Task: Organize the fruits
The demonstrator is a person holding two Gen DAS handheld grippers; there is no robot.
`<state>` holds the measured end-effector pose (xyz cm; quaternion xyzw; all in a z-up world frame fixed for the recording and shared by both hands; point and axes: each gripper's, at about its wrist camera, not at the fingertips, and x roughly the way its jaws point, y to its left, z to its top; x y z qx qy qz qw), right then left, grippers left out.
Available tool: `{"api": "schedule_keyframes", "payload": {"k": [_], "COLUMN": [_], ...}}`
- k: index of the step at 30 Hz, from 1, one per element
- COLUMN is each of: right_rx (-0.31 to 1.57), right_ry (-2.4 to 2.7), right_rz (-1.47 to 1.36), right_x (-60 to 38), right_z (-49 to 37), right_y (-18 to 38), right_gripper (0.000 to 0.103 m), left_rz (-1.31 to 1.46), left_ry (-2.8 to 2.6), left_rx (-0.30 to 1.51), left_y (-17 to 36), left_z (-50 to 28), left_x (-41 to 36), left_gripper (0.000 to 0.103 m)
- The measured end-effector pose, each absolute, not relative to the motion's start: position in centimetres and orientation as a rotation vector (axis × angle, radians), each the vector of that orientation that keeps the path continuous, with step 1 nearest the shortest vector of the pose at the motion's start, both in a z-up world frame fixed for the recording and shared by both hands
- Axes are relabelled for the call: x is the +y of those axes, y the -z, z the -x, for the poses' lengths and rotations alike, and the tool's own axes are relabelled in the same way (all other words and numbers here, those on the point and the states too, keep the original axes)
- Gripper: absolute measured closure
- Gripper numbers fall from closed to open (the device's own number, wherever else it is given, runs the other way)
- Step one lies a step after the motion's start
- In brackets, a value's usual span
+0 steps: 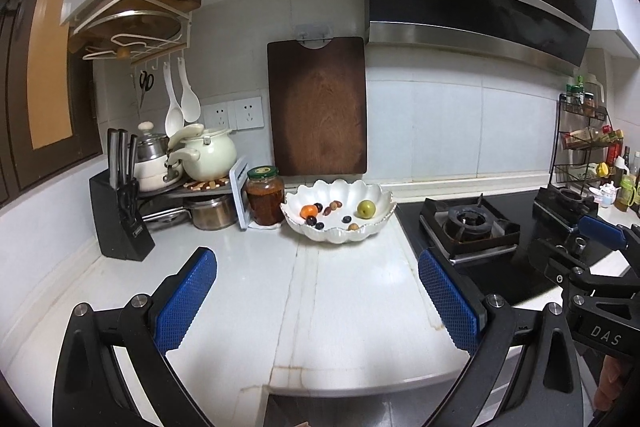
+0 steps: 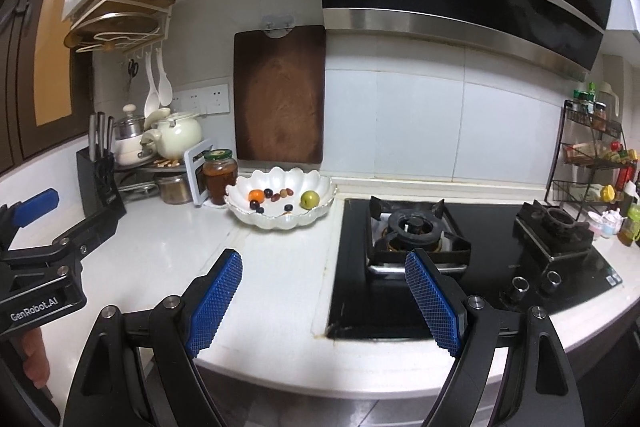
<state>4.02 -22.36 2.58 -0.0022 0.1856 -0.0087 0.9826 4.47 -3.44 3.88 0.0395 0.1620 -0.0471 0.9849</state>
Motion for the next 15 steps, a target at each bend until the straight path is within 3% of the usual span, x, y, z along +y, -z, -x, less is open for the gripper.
{"api": "schedule_keyframes", "payload": {"k": [15], "right_rx": [0.374], "right_ry": [0.006], "right_rz": [0.001], "right_x": [-21.8], "right_z": [0.2], "right_y": [-1.7], "right_gripper": [0.018], "left_rz": [-0.088], "left_ry": [0.095], "left_rx": [0.291], "left_y": [-3.5], "left_z": [-0.5], "left_x": [-2.9], "left_gripper": [0.0]}}
